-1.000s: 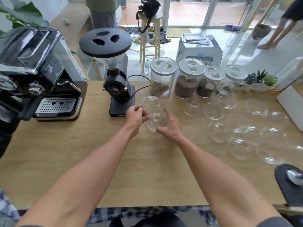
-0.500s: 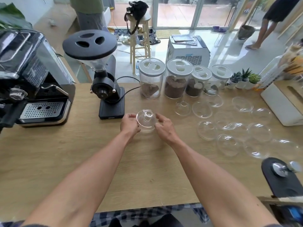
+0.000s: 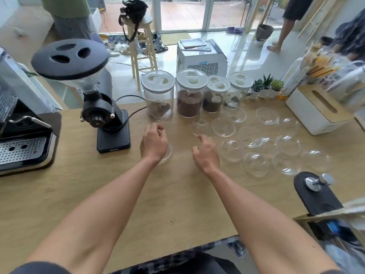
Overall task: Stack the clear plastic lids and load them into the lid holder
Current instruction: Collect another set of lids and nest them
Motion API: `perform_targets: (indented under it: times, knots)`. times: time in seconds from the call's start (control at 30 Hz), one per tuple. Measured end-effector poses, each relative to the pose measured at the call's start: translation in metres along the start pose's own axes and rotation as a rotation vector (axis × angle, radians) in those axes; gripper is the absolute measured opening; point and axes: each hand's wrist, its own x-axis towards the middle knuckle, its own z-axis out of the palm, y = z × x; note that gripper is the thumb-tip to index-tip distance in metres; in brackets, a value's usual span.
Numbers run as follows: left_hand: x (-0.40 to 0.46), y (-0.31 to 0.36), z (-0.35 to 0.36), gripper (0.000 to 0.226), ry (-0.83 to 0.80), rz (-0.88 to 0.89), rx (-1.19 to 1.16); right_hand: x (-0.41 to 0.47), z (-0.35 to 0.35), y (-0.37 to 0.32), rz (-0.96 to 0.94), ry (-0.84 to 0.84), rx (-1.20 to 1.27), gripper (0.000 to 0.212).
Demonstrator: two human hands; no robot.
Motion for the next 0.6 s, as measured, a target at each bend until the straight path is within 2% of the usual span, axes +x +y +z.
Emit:
perform_targets:
  times: [0.1,0.23,0.43,0.6]
  knots:
    - [0.004,0.028,0.025,0.027,-0.193,0.136,0.015,0.001,-0.026,0.027,0.001,0.165,-0.238,0.043]
    - [0.008,0.056,0.066,0.044,-0.362,0.199,0.055,0.005,-0.053,0.063,0.059,0.246,-0.319,0.039]
    - [0.022,0.074,0.114,0.055,-0.446,0.150,0.131,0.008,-0.056,0.094,0.041,0.199,-0.333,0.042]
    - [0.025,0.071,0.134,0.052,-0.411,0.106,0.242,0.010,-0.050,0.104,-0.023,0.120,-0.296,0.042]
